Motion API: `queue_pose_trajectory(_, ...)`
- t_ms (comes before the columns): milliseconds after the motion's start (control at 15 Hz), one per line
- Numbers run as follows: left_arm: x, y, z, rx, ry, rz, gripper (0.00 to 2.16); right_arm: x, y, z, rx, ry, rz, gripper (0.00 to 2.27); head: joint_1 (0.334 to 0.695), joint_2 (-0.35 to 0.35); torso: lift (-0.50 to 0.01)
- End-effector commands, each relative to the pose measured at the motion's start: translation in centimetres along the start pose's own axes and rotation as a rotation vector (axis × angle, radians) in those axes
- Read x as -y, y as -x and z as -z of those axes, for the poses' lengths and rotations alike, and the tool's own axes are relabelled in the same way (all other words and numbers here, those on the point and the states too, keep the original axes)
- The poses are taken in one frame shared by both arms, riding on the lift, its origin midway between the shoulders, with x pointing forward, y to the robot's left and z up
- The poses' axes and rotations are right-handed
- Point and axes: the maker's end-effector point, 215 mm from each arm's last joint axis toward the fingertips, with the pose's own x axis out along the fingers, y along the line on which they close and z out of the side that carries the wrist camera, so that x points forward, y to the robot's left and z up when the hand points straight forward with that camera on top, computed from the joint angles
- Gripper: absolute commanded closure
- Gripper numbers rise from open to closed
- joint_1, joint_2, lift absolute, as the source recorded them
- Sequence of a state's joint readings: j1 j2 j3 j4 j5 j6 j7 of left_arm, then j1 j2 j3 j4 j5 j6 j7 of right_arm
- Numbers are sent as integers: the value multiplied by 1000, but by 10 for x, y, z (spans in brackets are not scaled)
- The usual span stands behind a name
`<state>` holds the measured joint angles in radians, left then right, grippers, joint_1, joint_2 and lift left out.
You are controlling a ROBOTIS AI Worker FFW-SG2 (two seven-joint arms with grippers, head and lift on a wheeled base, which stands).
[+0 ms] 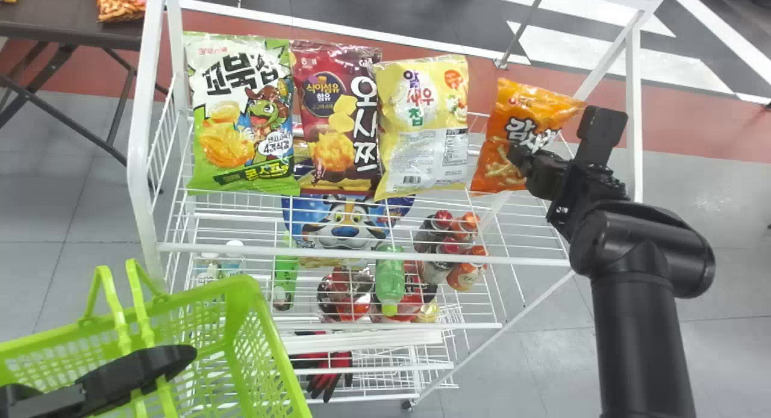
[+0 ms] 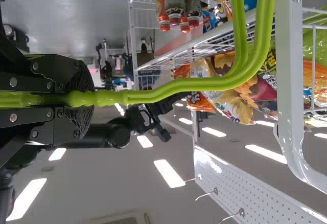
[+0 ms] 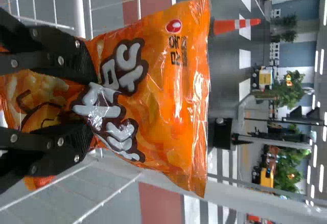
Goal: Hold basket handle with left hand then pick Gamjakkang with right hand and place into basket
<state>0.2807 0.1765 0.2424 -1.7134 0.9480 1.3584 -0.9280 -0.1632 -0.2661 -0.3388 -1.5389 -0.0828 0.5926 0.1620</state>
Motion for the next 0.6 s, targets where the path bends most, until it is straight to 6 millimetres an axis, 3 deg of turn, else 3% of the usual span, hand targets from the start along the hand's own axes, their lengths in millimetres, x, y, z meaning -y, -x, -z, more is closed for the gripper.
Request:
queue_pose_trajectory(0, 0, 0, 0, 0, 0, 0, 2148, -2, 15, -10, 44, 46, 20, 2246, 695, -350, -17)
queue_pose_trajectory(200, 0, 0, 1, -1, 1, 0, 2148, -20, 41, -23, 85, 102, 27, 2246, 695, -350, -17)
queue_pose_trajectory(533, 2, 1, 0, 4, 4, 10, 2148, -38, 88, -23, 10, 134, 47, 2246, 695, -350, -17)
